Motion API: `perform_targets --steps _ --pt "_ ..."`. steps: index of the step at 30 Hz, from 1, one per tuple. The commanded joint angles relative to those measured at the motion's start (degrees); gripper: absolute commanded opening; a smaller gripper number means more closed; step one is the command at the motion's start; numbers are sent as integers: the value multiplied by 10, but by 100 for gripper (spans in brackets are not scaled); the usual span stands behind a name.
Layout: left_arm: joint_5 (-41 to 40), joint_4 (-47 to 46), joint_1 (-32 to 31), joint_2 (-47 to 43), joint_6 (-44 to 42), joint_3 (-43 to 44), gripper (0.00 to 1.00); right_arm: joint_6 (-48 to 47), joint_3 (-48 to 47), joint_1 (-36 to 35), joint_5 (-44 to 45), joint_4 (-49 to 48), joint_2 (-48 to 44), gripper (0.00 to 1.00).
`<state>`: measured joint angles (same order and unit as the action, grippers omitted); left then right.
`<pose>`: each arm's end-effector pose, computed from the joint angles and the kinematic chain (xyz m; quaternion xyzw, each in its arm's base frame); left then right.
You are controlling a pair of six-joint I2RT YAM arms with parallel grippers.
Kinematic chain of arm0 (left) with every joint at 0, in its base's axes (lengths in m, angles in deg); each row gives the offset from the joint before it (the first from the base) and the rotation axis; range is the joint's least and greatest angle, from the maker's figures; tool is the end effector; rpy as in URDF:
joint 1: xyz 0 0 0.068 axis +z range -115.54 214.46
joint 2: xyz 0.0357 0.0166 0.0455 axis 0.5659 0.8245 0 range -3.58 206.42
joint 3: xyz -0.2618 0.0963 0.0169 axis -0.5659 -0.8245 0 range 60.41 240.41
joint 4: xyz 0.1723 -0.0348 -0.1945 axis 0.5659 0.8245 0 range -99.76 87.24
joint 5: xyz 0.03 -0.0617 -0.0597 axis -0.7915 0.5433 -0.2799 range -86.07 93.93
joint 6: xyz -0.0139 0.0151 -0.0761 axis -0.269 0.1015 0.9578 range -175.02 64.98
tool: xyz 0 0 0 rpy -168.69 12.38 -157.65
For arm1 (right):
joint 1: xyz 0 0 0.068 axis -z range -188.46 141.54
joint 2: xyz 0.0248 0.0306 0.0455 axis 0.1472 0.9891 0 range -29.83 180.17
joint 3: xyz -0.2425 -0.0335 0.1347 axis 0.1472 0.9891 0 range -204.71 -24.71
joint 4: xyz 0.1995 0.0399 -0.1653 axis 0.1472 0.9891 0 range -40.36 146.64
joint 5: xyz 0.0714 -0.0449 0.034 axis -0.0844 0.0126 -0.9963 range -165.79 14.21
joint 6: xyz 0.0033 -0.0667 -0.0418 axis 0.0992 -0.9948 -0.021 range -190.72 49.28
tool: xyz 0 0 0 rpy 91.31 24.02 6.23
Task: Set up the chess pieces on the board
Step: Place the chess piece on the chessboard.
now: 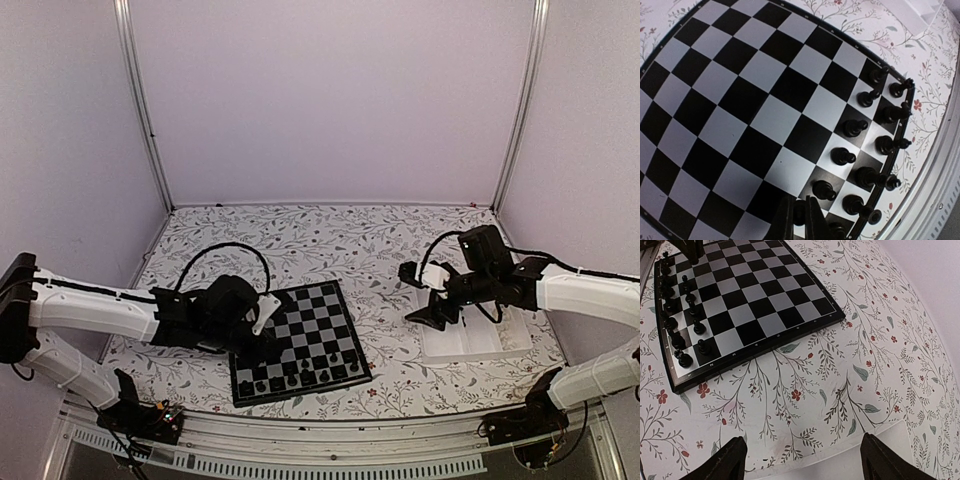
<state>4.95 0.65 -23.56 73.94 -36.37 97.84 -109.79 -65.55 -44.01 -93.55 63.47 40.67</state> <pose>0.1464 -0.2367 0.1564 0.3199 0.8851 -0.2162 0.2599 0.2103 0.1756 0.2041 -0.5987 0.6851 0.1298 0.3943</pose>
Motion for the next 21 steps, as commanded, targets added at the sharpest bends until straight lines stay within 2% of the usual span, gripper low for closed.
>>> perform_targets --steps 1,21 --pt "-1 32 -19 -1 27 -20 3 -5 -4 3 -8 10 7 82" --pt "10 36 -43 17 34 -27 4 -10 -7 2 -12 17 20 82"
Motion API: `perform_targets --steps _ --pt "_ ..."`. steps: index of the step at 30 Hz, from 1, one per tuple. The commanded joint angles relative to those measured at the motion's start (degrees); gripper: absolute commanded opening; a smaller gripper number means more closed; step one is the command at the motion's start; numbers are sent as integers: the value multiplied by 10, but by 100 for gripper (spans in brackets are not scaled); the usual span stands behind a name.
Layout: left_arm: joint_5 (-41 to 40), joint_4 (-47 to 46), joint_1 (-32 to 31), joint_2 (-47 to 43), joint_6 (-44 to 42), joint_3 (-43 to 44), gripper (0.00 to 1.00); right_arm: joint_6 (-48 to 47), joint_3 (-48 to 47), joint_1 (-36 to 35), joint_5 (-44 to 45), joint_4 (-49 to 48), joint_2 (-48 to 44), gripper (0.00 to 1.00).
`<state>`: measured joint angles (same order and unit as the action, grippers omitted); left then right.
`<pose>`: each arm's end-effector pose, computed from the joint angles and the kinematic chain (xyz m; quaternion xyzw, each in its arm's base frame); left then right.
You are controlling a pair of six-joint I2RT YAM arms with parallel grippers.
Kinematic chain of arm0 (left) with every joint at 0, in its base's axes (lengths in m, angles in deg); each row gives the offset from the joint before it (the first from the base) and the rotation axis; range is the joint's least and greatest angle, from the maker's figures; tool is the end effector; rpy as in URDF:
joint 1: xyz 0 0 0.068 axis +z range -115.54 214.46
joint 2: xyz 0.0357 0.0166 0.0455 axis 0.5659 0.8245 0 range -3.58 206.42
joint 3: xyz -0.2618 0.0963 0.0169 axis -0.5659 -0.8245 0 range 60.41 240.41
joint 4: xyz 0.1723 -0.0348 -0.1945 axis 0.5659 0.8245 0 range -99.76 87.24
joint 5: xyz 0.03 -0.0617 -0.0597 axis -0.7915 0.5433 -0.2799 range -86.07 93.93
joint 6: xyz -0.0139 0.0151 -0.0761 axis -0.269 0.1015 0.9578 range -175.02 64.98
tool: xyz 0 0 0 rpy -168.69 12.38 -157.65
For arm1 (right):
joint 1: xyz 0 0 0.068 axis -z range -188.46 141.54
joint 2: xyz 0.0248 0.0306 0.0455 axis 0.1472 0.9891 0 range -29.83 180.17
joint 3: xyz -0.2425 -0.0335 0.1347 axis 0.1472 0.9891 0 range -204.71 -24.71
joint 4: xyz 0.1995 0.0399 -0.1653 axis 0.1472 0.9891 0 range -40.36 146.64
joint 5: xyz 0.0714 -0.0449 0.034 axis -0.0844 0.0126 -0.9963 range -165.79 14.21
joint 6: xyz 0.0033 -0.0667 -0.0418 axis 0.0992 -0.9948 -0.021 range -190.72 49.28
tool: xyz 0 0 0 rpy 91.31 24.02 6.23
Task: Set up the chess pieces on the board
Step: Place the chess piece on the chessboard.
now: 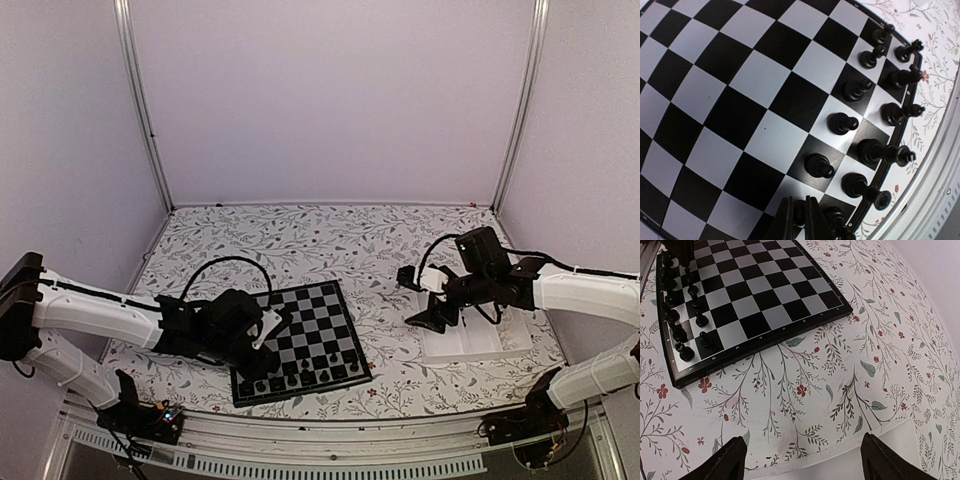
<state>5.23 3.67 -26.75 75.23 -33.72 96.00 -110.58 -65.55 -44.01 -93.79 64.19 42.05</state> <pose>0.1265 -0.2335 0.1365 0.3300 0.8993 -0.1974 0.2086 0.2108 0.1763 0.1968 -0.6060 0.6873 0.1307 0.3785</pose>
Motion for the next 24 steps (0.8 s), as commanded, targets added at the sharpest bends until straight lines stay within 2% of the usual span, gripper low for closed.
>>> perform_targets --steps 1,8,16,18,24 --pt "9 4 -10 5 8 -9 4 -2 -7 2 -10 10 6 82" --pt "2 4 -13 18 7 -7 8 -1 -8 2 -11 11 6 83" --pt "-11 26 -15 6 9 7 21 5 -13 2 -10 16 4 83" --pt "-36 44 -16 -7 8 22 23 14 -19 4 3 20 1 84" --pt "-61 98 -16 -43 -13 82 32 33 -40 86 -18 68 -34 84"
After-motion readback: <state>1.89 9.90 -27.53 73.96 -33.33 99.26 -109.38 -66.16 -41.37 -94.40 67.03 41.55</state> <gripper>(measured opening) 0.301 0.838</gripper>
